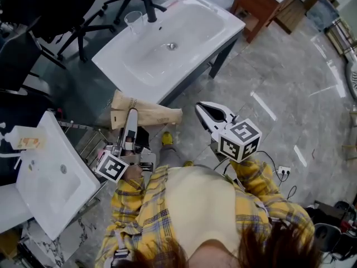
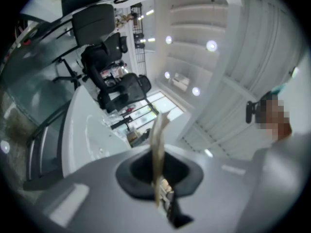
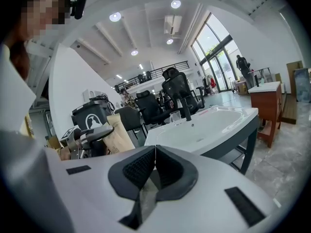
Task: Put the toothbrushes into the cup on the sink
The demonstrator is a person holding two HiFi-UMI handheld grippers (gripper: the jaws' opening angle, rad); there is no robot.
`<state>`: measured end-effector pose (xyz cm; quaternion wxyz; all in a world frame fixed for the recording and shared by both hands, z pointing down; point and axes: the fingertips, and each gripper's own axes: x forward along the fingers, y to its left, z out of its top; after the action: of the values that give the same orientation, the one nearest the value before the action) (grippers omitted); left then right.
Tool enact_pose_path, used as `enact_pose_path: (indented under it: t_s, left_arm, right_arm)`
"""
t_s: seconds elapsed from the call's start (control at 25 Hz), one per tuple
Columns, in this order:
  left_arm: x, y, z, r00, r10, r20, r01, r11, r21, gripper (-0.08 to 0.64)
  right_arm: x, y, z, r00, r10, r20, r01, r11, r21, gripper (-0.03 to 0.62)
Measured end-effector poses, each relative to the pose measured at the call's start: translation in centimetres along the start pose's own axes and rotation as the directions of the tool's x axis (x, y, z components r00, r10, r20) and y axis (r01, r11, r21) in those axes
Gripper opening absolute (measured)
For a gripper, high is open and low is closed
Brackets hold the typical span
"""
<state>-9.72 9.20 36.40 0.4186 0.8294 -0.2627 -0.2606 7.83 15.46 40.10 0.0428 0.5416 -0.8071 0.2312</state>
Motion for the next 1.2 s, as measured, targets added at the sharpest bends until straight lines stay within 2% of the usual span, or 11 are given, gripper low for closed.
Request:
enact_pose_path:
  t_s: [0.8, 0.96, 1.2]
  left_arm:
    - [6.5, 6.7, 7.9, 0.999, -0.023, -0.022, 0.022, 0.999, -0.029, 0.005]
    - [7.1, 8.1, 8.9, 0.999, -0.018, -0.034, 0.017, 0.999, -0.028, 0.005]
    - [8.6, 8.9, 9.6, 0.999, -0.029, -0.034, 0.028, 0.999, -0.031, 0.005]
  right_arm:
    - [13.2, 0.2, 6.8, 0.999, 0.034, 0.013, -0.034, 0.999, -0.028, 0.014]
    - [15.1, 0.2, 7.8, 0.999, 0.035, 0.021, -0.034, 0.999, -0.031, 0.014]
    - [16.7, 0.4, 9.4, 0.996, 0.079, 0.032, -0.078, 0.997, -0.028, 0.014]
